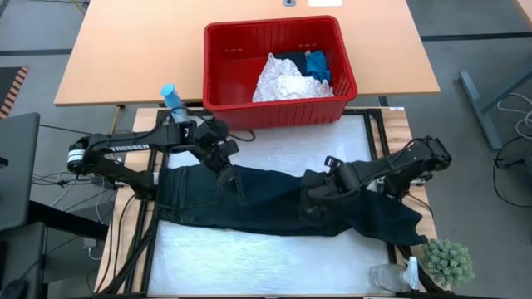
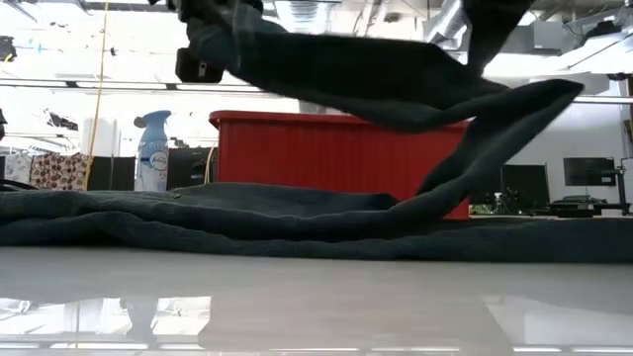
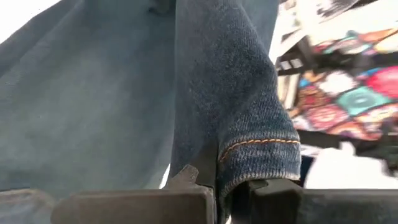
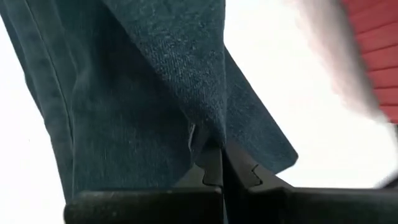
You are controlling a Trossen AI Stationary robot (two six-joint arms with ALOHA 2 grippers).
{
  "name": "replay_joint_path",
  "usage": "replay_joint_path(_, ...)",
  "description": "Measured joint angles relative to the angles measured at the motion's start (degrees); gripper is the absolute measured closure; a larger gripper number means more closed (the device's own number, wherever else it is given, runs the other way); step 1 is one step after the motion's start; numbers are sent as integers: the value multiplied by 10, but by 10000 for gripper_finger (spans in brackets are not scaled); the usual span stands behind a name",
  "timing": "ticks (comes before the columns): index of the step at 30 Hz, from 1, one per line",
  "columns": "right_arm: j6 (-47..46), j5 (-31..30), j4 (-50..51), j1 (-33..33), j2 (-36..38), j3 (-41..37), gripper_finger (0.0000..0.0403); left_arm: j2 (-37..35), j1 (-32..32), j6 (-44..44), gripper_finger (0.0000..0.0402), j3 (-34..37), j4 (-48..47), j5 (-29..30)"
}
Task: Fold Laundry from Bin
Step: Fold the black pants from the red bin
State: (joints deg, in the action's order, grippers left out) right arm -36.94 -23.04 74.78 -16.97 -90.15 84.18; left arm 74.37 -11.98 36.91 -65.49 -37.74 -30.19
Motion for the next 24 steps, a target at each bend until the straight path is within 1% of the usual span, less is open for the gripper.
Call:
replay_joint_path(2, 1, 24, -22, 16, 0, 0, 387, 0, 7, -18, 401, 0, -29, 18)
replay_joint_path(6, 6, 28, -50, 31, 0, 0, 387, 3, 26, -51, 401, 0, -81, 45)
replay_joint_path(12, 44, 39, -96, 50, -1, 0, 387, -5, 47, -33, 401, 0, -138, 104)
replay_joint_path(19, 93, 49, -176, 77, -2, 0, 387, -38, 52, -3, 401, 0, -193, 125)
replay_joint_path(24, 141, 61, -213, 93, -9, 0, 387, -49, 52, 4, 401, 0, -235, 118)
